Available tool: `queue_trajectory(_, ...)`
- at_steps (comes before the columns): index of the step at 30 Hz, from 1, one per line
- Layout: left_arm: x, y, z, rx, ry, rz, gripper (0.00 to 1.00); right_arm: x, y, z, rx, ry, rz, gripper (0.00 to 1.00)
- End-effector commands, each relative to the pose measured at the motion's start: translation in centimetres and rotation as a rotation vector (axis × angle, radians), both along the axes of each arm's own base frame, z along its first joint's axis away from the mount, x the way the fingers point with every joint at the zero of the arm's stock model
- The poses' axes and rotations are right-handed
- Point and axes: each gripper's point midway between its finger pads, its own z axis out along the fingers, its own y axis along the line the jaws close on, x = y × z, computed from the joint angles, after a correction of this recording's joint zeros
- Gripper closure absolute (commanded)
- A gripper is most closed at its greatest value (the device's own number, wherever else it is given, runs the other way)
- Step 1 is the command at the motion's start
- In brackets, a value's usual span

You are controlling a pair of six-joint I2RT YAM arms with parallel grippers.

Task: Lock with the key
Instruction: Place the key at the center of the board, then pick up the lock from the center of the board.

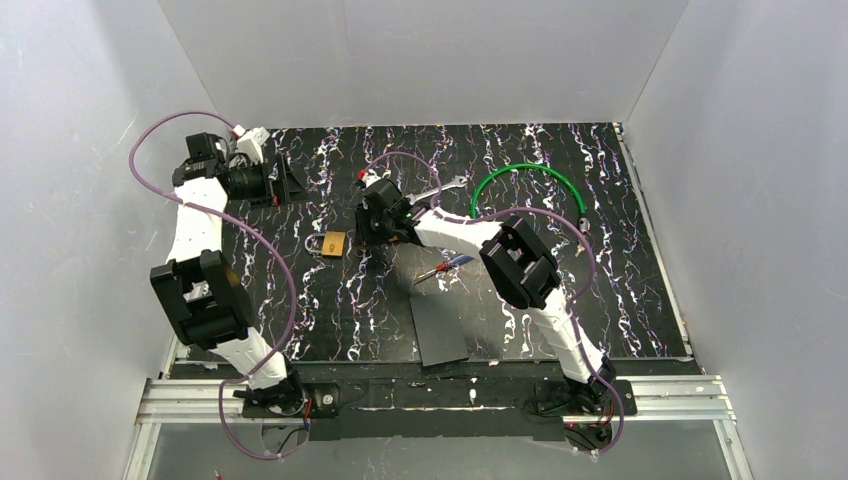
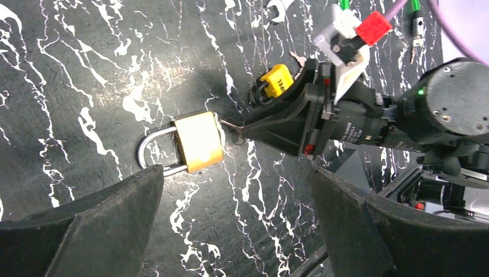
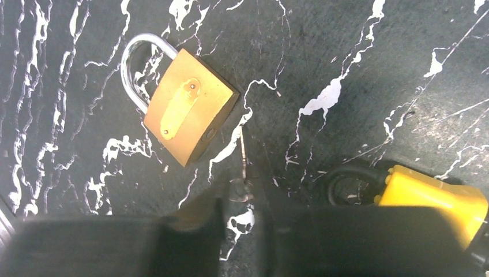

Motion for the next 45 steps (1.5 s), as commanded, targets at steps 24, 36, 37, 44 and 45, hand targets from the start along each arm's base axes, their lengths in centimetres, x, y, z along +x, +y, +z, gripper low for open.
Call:
queue_trajectory(24,-5.9,-2.8,7.3,-0.028,-0.193,0.016,0.02,6.6,-27.8,15.5,-0.235,-0.379,-0.088,0.02)
queue_trajectory(36,-6.5,-3.3,6.7,-0.044,-0.190,-0.006,0.02,11.7,-50.2,6.6,-0.504,-0.077,-0.264,0.07)
queue_trajectory(37,-6.5,-3.2,6.5,-0.037,-0.193,-0.005,0.02,12.1,-51.2,5.9,-0.520,-0.059,-0.282,0.08)
queue_trajectory(44,-6.5,-2.7,5.7,0.010,-0.217,-0.008,0.02,14.7,-54.0,2.8,-0.566,-0.003,-0.328,0.17)
queue_trajectory(45,-6.5,-2.7,5.6,0.015,-0.217,-0.006,0.02,15.1,-54.1,2.7,-0.567,-0.012,-0.333,0.18)
